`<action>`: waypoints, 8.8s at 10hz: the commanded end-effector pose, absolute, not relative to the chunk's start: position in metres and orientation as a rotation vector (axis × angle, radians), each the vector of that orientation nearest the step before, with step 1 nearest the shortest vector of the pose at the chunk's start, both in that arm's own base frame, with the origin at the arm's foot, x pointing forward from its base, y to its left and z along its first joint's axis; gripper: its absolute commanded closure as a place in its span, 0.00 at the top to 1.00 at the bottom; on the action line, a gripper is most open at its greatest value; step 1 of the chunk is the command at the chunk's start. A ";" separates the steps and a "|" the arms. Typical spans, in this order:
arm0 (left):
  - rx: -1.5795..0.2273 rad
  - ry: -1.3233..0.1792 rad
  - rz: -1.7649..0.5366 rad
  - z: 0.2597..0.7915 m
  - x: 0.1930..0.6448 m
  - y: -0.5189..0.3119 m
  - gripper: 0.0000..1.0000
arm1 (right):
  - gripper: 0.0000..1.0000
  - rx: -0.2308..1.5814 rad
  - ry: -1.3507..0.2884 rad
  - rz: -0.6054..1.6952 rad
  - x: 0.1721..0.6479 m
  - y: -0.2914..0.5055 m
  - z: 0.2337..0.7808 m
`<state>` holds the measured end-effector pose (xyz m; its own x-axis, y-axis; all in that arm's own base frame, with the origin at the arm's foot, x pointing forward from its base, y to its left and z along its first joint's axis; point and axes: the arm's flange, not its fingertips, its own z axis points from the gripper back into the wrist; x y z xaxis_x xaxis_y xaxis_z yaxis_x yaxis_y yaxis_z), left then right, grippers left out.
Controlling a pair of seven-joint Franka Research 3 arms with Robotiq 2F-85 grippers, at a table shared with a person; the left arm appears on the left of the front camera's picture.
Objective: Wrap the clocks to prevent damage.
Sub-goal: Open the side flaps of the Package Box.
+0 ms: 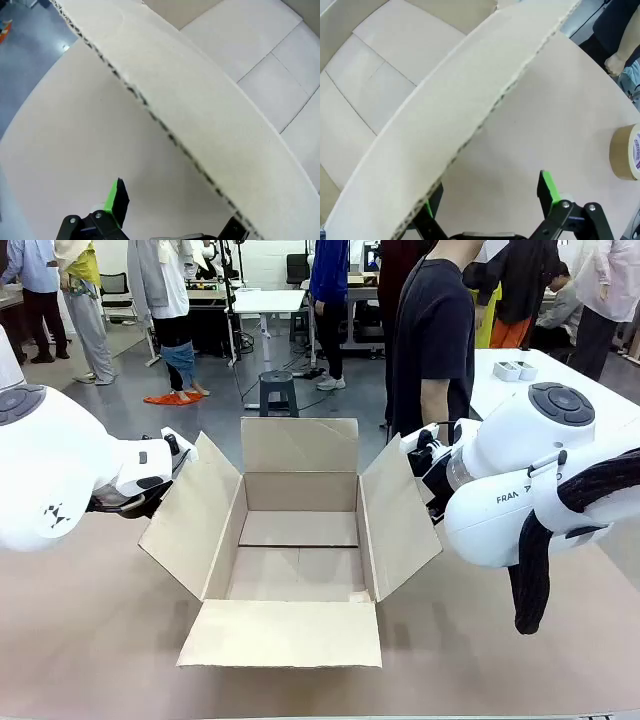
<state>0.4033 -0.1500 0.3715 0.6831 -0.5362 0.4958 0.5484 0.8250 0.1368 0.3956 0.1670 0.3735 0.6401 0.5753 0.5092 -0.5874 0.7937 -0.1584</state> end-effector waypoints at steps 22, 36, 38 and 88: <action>0.118 -0.494 -0.794 0.578 0.403 -0.094 1.00 | 1.00 -0.193 -0.543 0.636 0.333 0.132 0.598; -0.623 -0.909 -1.132 0.601 0.429 0.011 1.00 | 1.00 0.478 -1.112 0.836 0.330 -0.010 0.621; -0.656 -0.985 -1.109 0.593 0.425 0.041 1.00 | 1.00 0.511 -1.030 0.791 0.329 -0.030 0.603; -0.275 -0.105 -0.605 0.586 0.456 -0.192 0.00 | 0.01 0.081 -0.347 0.292 0.346 0.230 0.590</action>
